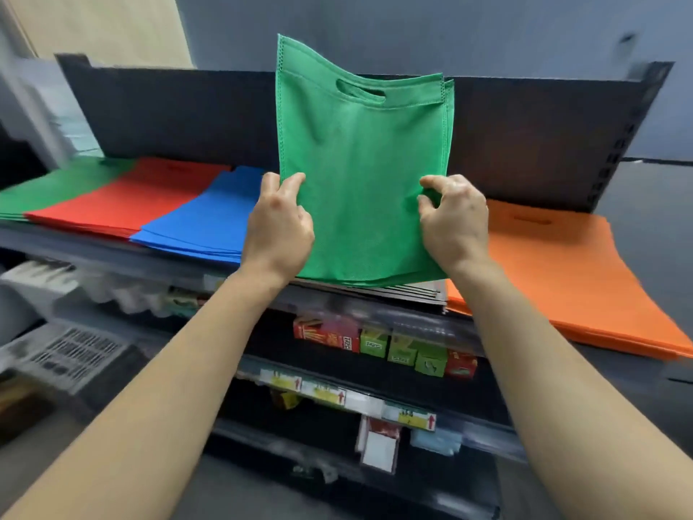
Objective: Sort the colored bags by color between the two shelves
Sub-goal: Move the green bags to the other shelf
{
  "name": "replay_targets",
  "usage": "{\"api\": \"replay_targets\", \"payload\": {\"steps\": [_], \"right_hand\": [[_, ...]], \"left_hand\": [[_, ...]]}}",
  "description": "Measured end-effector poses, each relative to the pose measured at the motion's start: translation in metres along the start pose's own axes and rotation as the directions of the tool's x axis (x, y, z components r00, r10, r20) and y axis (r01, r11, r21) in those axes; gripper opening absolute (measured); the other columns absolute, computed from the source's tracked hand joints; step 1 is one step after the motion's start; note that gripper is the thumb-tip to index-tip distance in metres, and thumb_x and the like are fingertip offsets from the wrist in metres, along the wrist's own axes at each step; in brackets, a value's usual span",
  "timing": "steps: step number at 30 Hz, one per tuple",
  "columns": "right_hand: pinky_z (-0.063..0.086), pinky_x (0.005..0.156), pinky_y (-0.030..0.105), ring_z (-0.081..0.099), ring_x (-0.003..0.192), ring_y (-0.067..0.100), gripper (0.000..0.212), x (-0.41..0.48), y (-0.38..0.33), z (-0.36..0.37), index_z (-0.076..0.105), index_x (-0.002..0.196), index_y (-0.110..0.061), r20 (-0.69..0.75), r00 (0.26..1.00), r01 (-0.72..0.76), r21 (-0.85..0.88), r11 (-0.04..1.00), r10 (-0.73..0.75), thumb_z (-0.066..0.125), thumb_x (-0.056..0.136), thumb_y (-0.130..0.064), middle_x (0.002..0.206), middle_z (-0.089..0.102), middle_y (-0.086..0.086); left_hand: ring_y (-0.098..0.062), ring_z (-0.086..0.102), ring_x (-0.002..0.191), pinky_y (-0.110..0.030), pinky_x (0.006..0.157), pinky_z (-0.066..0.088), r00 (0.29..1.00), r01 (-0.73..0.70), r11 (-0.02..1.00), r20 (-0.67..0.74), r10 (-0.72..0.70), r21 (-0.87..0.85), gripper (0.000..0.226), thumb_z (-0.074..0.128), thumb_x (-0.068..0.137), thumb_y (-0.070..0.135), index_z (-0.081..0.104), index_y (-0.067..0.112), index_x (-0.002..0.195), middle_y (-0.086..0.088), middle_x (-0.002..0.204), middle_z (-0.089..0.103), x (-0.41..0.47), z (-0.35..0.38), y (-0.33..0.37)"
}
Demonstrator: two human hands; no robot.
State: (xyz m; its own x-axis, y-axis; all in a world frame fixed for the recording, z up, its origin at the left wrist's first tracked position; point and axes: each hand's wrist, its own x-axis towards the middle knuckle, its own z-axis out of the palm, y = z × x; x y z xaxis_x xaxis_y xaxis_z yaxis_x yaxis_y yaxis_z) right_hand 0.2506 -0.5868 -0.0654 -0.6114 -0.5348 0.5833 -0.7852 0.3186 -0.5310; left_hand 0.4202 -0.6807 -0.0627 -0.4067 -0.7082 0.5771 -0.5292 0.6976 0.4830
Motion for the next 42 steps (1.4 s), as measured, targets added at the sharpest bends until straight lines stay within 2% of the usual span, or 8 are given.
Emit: {"api": "replay_targets", "payload": {"steps": [7,9,13,17,22,29,36,42], "right_hand": [[0.042,0.095,0.029,0.058,0.107,0.025,0.033,0.02,-0.049,0.062,0.061,0.125,-0.01,0.082,0.99,0.098,0.177,0.979,-0.114,0.053,0.093,-0.014,0.118,0.062,0.008],[0.041,0.094,0.027,0.058,0.108,0.024,0.033,0.026,-0.062,0.076,0.06,0.125,-0.01,0.101,0.986,0.112,0.211,0.971,-0.136,0.052,0.094,-0.013,0.119,0.062,0.007],[0.038,0.095,0.023,0.056,0.111,0.022,0.033,0.03,-0.095,0.103,0.061,0.125,-0.01,0.141,0.975,0.131,0.269,0.954,-0.174,0.052,0.094,-0.013,0.121,0.061,0.006],[0.041,0.094,0.03,0.056,0.108,0.026,0.032,0.029,-0.139,0.137,0.061,0.124,-0.01,0.164,0.961,0.162,0.31,0.937,-0.22,0.051,0.093,-0.01,0.119,0.06,0.008],[0.044,0.084,0.036,0.055,0.099,0.031,0.033,0.02,-0.201,0.192,0.059,0.126,-0.01,0.194,0.942,0.211,0.292,0.933,-0.273,0.046,0.096,-0.008,0.116,0.056,0.011],[0.047,0.087,0.044,0.056,0.099,0.033,0.035,-0.001,-0.316,0.283,0.06,0.125,-0.011,0.24,0.927,0.213,0.294,0.932,-0.288,0.043,0.096,-0.006,0.115,0.056,0.01],[0.046,0.089,0.039,0.056,0.102,0.031,0.033,0.005,-0.384,0.347,0.062,0.123,-0.013,0.272,0.923,0.201,0.256,0.946,-0.27,0.046,0.094,-0.011,0.114,0.056,0.009],[0.05,0.088,0.036,0.058,0.108,0.031,0.032,0.023,-0.426,0.406,0.069,0.111,-0.015,0.355,0.889,0.227,0.21,0.951,-0.29,0.048,0.088,-0.011,0.115,0.066,0.008]], "left_hand": [[-0.035,0.057,0.096,-0.039,0.088,0.045,0.99,0.128,0.984,-0.075,-0.119,0.123,0.049,0.041,0.091,0.0,0.041,0.005,0.14,-0.015,0.131,0.042,0.01,-0.034,-0.045],[-0.034,0.057,0.098,-0.039,0.09,0.045,0.985,0.155,0.977,-0.105,-0.14,0.146,0.05,0.041,0.091,-0.001,0.04,0.005,0.14,-0.015,0.13,0.042,0.013,-0.041,-0.056],[-0.032,0.05,0.116,-0.034,0.097,0.039,0.968,0.23,0.953,-0.152,-0.202,0.2,0.051,0.039,0.092,-0.006,0.038,0.007,0.142,-0.014,0.136,0.039,0.016,-0.061,-0.09],[-0.029,0.047,0.12,-0.027,0.094,0.037,0.946,0.288,0.929,-0.216,-0.24,0.23,0.051,0.041,0.093,-0.007,0.039,0.009,0.142,-0.014,0.138,0.039,0.021,-0.09,-0.132],[-0.029,0.051,0.114,-0.029,0.089,0.038,0.93,0.314,0.923,-0.266,-0.252,0.222,0.049,0.043,0.094,-0.005,0.041,0.01,0.14,-0.013,0.133,0.044,0.032,-0.127,-0.204],[-0.036,0.054,0.11,-0.039,0.091,0.042,0.912,0.359,0.904,-0.294,-0.288,0.23,0.044,0.047,0.094,0.001,0.046,0.013,0.137,-0.016,0.131,0.047,0.05,-0.198,-0.335],[-0.037,0.054,0.105,-0.04,0.088,0.044,0.918,0.358,0.895,-0.273,-0.287,0.265,0.041,0.046,0.093,0.001,0.052,0.012,0.132,-0.014,0.125,0.051,0.085,-0.233,-0.429],[-0.035,0.056,0.104,-0.04,0.085,0.046,0.918,0.369,0.865,-0.282,-0.28,0.341,0.045,0.047,0.09,-0.005,0.053,0.013,0.131,-0.012,0.125,0.054,0.116,-0.24,-0.494]]}}
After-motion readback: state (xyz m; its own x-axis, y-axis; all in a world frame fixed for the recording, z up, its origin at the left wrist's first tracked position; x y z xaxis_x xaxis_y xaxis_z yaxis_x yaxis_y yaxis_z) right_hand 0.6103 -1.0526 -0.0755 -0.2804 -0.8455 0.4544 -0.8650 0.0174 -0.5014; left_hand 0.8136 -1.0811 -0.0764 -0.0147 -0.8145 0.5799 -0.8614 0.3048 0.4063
